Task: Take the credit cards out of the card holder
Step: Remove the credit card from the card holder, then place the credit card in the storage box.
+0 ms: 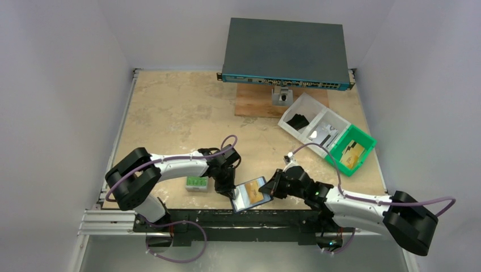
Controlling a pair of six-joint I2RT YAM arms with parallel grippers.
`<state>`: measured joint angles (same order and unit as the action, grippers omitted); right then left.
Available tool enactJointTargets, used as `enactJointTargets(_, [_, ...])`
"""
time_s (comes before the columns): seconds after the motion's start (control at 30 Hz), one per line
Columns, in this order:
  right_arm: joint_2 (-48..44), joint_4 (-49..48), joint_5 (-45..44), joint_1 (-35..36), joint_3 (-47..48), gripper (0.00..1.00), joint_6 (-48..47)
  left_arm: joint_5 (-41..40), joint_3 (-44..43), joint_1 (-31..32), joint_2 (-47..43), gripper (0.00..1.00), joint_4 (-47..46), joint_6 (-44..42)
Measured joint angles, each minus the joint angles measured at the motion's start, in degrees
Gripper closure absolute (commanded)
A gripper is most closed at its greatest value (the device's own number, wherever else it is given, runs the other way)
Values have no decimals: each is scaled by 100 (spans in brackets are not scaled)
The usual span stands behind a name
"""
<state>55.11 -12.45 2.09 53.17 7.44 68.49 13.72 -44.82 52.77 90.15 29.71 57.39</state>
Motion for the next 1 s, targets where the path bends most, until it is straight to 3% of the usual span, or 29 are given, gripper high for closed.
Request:
enactJointTargets(0.4, [-732,1045,-350,-68,330,100,-101,-398,-197,-24,-9,100,352,-304])
enactJointTargets(0.8, [-868,1556,-481,-81,540,100,-127,-1049,-605,-66,-131,99,1043,-730])
enactJointTargets(0.87, [-868,1563,-479,-81,573,100,-129,-1093,-763,-66,-236,94,1176,-778])
enactJointTargets(1.0, [-863,1565,-481,-81,595,100,-129,-1113,-1172,-66,-522,74,1351,-920])
